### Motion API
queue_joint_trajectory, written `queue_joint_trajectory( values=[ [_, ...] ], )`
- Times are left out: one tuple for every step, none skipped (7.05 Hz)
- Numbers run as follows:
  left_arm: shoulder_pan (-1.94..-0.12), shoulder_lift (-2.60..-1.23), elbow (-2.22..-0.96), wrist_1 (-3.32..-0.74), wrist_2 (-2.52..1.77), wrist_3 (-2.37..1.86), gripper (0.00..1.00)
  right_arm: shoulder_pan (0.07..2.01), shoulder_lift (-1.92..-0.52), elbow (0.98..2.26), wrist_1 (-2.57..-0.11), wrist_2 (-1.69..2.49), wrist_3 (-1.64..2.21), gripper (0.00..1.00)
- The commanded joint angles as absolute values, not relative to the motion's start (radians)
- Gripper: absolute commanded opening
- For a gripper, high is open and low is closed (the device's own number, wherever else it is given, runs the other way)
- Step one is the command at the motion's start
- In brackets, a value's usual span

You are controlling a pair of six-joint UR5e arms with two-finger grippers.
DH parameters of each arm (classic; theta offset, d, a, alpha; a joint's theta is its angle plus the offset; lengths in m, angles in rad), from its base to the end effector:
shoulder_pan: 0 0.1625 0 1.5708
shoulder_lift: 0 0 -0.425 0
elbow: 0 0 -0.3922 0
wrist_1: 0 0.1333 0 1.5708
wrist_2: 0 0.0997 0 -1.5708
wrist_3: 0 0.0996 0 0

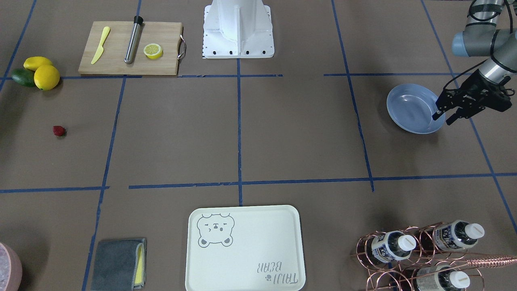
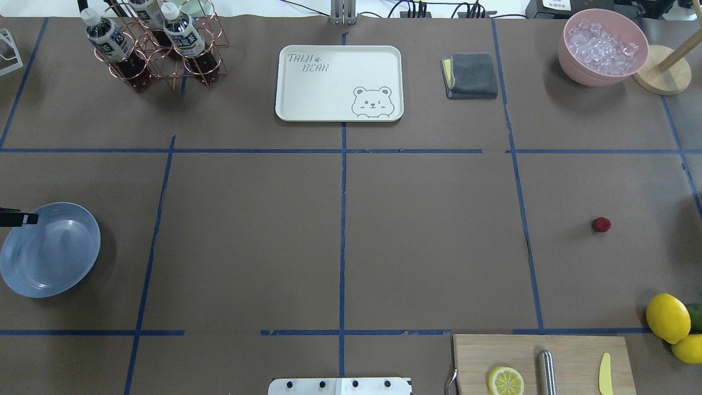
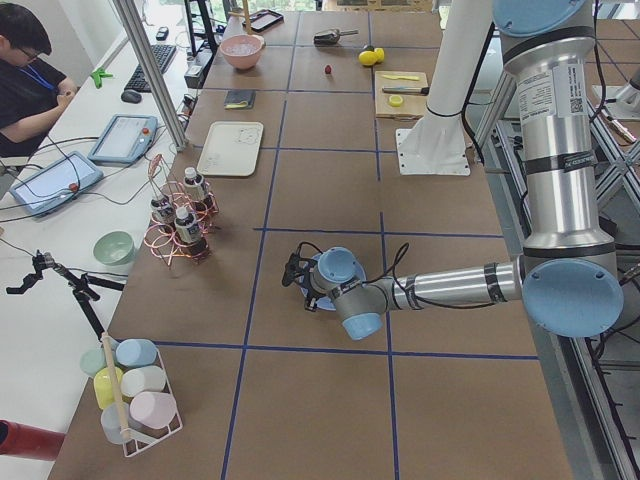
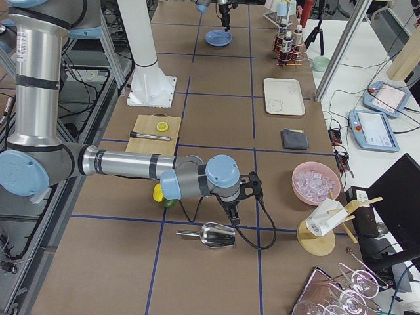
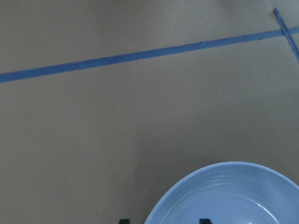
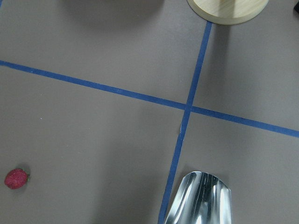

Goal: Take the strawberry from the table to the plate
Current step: 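Lower the left gripper to the rim of the light blue plate and grip it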

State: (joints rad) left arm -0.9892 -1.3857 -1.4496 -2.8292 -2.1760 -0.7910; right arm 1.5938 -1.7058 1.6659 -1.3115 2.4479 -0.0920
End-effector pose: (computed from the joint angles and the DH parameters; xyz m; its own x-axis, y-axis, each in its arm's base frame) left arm 0.1668 -0.3933 0.6648 0.5307 0.2454 -0.8113 0.0835 0.9374 0.3382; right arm 0.0670 -0.4444 0.6397 0.6424 -0.2416 0.7273 0.0367 0.9576 0.2857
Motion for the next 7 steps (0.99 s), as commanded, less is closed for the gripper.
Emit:
queue_joint_trajectory(
  values=[
    [-0.966,-1.382,-1.442,-2.841,-2.155,-0.801,0.58,1.594,-1.706,1.666,-1.312,2.448,-0.092,1.0],
    [-0.968,-1.37,-1.45,-2.842,-2.16,-0.801,0.58,1.594,-1.706,1.667,-1.312,2.448,-0.092,1.0],
    [-0.971,-1.368,-1.469,-2.841,-2.166,-0.801,0.58,1.594,-1.706,1.667,-1.31,2.448,-0.092,1.0],
    [-0.971,-1.356,-1.48,-2.839,-2.183,-0.799,0.58,1.594,-1.706,1.667,-1.31,2.448,-0.092,1.0],
    [-0.969,-1.353,-1.474,-2.838,-2.192,-0.784,0.58,1.594,-1.706,1.667,-1.31,2.448,-0.092,1.0],
    [-0.971,-1.351,-1.465,-2.83,-2.192,-0.703,0.58,1.594,-1.706,1.667,-1.31,2.448,-0.092,1.0],
    [-0.969,-1.35,-1.442,-2.829,-2.183,-0.665,0.58,1.594,-1.706,1.667,-1.31,2.448,-0.092,1.0]
  ],
)
